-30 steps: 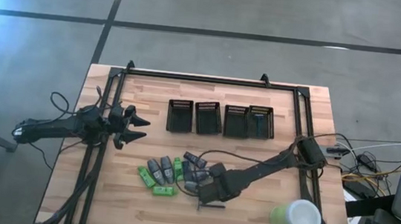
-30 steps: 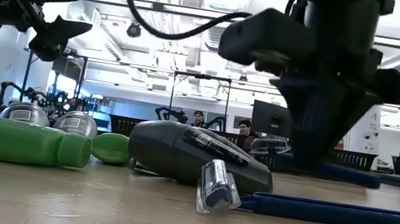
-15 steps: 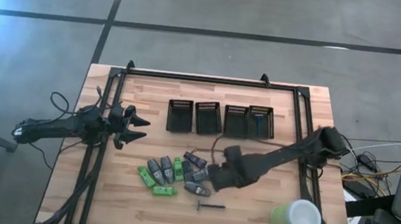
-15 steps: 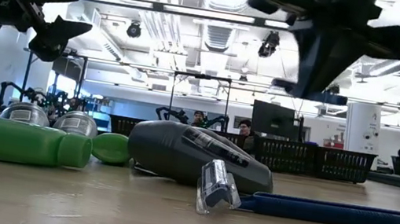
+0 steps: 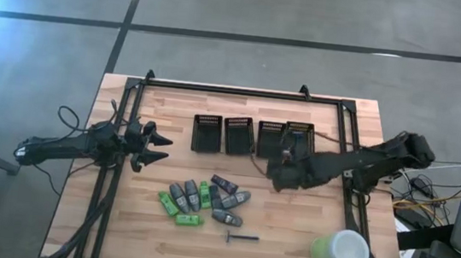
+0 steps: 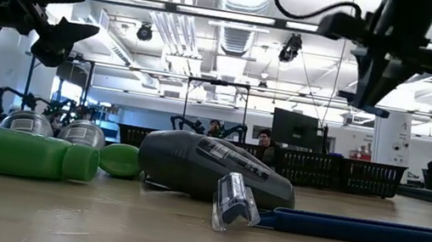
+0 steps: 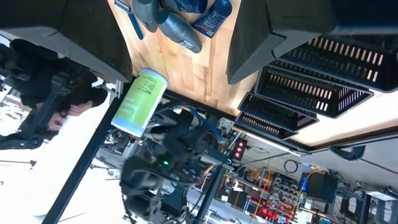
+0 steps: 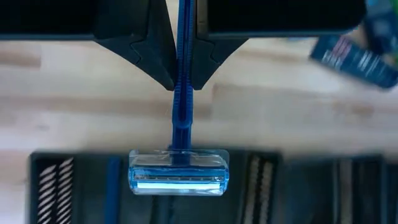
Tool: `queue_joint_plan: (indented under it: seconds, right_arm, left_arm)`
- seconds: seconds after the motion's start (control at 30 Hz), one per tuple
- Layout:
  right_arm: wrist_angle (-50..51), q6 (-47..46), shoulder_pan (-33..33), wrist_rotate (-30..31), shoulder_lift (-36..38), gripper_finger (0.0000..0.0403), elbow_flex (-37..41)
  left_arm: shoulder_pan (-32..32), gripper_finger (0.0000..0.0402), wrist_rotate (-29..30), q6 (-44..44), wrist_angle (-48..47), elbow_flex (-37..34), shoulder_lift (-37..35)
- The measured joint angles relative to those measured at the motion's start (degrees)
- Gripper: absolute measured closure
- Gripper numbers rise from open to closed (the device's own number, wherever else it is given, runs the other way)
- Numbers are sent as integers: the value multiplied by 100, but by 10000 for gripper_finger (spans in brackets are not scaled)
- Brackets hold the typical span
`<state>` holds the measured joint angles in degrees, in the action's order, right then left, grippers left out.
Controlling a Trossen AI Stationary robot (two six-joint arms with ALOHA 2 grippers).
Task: Pick & Place Travel size toiletries
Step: Put the razor into the right black basket
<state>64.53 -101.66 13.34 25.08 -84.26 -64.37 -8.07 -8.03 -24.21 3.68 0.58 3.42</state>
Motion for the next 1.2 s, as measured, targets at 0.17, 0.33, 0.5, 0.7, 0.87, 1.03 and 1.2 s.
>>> queue_joint_plan:
  seconds: [0.17, 0.33, 0.5, 0.7, 0.87, 1.03, 1.2]
  right_arm:
    - [-31, 350, -617, 139, 561, 378, 475]
    - [-109, 907, -1314, 173, 989, 378, 819]
    - [-565, 1635, -2038, 20, 1261, 378, 1144]
    - [-1438, 2596, -2958, -632, 1290, 378, 1607]
    - [-1995, 3134, -3559, -1110, 1240, 378, 1916]
    - [-2048, 3706, -3942, -1442, 1127, 378, 1953]
    - [-2069, 4088, -4227, -1799, 1012, 378, 1953]
  left_arm:
    - [0, 133, 2, -2, 8, 0, 2]
    - [0, 133, 0, 0, 15, 0, 4]
    - [0, 133, 0, -2, 13, 0, 7]
    - [2, 133, 0, -1, 13, 0, 7]
    - [0, 133, 0, -2, 9, 0, 7]
    - [1, 133, 0, -2, 9, 0, 7]
    - [0, 133, 0, -2, 9, 0, 7]
